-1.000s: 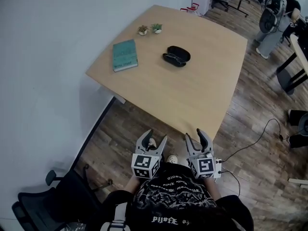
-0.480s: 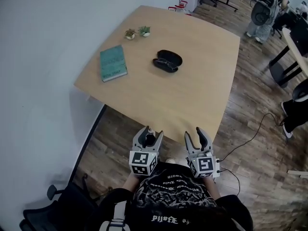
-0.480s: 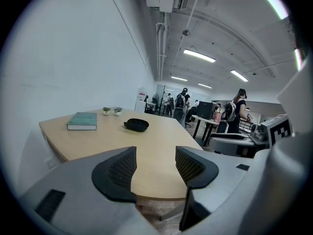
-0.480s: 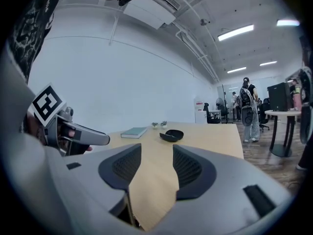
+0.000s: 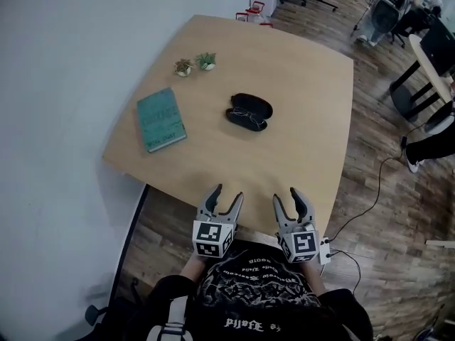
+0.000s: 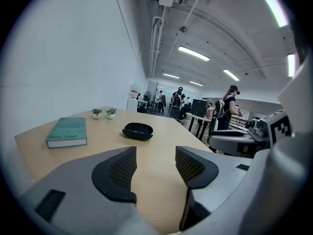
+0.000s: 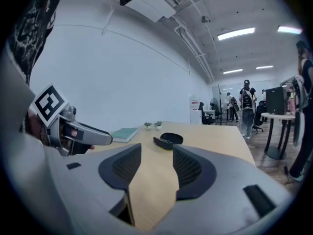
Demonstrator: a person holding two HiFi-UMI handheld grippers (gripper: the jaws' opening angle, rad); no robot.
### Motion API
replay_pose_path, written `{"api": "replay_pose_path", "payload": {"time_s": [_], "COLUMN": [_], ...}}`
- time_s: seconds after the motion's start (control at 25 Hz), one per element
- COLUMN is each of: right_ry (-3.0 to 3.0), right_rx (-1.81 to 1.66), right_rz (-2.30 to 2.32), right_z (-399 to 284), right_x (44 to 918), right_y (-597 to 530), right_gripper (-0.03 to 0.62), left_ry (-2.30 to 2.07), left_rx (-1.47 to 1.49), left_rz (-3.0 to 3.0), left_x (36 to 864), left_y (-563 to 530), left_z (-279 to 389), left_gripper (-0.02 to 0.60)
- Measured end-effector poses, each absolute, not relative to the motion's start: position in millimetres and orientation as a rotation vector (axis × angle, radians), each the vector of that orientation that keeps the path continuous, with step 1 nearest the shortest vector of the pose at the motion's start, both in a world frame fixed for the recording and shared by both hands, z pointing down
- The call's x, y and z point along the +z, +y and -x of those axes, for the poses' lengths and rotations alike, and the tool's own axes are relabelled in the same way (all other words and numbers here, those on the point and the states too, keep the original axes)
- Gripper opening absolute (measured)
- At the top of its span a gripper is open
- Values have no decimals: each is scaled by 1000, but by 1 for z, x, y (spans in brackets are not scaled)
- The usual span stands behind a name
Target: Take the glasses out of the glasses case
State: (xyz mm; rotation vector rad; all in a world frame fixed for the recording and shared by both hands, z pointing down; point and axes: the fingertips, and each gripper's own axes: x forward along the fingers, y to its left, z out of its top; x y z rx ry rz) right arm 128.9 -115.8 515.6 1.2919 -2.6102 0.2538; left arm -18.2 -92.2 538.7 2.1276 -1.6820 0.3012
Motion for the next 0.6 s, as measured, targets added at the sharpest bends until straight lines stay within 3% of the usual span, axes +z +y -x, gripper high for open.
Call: {"api": "replay_pose_path", "payload": {"time_s": [0.6], "right_ry": [-2471], "right_rx": [206], "right_rz": [-1393], "right_z": [-47], "right_x": [509], "right_y": [-212], "right_gripper": [213], "left_ry": [-1553], "left_rx": [328], "left_rz": [-2278], "left_x": [538], "left_y": [-190], "left_z": [100], "left_gripper": [256]}}
